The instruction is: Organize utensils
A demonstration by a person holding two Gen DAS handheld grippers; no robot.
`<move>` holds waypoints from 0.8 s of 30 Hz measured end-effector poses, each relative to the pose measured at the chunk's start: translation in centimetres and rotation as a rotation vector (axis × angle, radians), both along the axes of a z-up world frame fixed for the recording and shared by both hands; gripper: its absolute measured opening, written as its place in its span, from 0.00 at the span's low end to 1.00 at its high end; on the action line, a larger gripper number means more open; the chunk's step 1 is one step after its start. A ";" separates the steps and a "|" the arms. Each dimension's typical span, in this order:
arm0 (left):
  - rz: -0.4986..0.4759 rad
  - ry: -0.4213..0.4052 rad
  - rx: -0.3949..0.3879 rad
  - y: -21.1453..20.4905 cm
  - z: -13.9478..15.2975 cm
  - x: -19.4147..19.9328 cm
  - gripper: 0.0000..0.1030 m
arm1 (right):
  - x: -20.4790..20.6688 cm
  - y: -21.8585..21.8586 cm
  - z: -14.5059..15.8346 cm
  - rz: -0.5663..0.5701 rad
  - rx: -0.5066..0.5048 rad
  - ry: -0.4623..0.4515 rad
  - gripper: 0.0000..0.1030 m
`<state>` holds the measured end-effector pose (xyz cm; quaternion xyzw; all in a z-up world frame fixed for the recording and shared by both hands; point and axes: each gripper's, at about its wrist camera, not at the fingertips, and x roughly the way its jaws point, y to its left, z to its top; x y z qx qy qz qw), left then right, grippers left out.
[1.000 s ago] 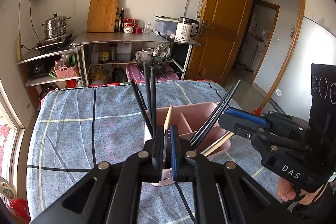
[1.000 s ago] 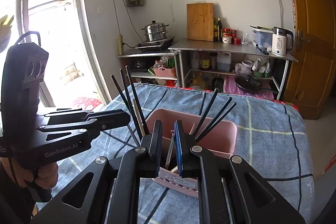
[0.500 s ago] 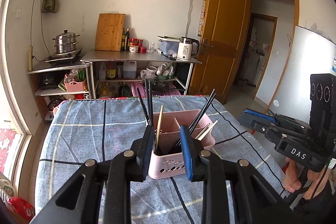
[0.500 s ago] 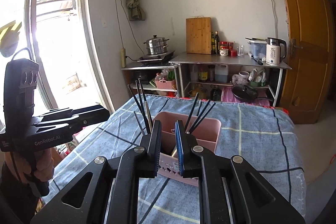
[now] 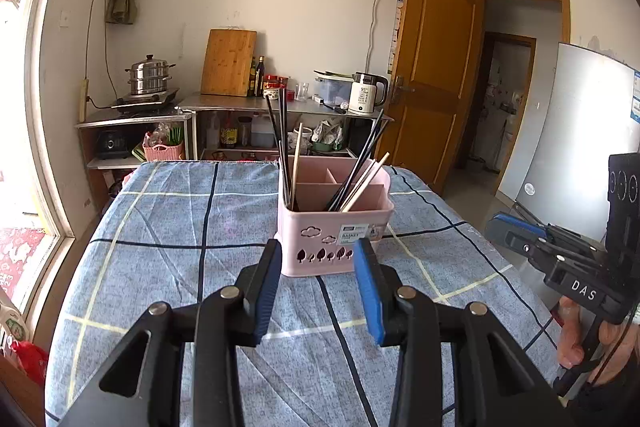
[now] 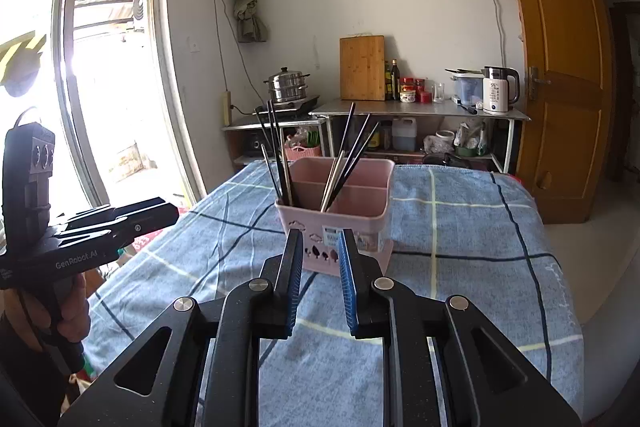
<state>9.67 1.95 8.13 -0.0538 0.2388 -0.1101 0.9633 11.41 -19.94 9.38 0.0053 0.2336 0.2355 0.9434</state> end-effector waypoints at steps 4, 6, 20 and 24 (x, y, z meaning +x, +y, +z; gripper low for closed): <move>0.021 -0.021 0.011 -0.4 -1.0 -1.7 0.39 | -2.1 0.3 -1.5 -0.015 -0.022 -0.002 0.18; 0.020 -0.031 0.023 -0.9 -1.3 -2.8 0.41 | -3.1 0.3 -2.2 -0.024 -0.029 -0.003 0.18; 0.035 -0.025 0.043 -1.6 -4.4 -6.7 0.42 | -7.3 0.6 -4.6 -0.066 -0.051 -0.019 0.19; 0.035 -0.034 0.044 -1.7 -4.5 -7.0 0.42 | -7.7 0.4 -4.7 -0.075 -0.048 -0.024 0.19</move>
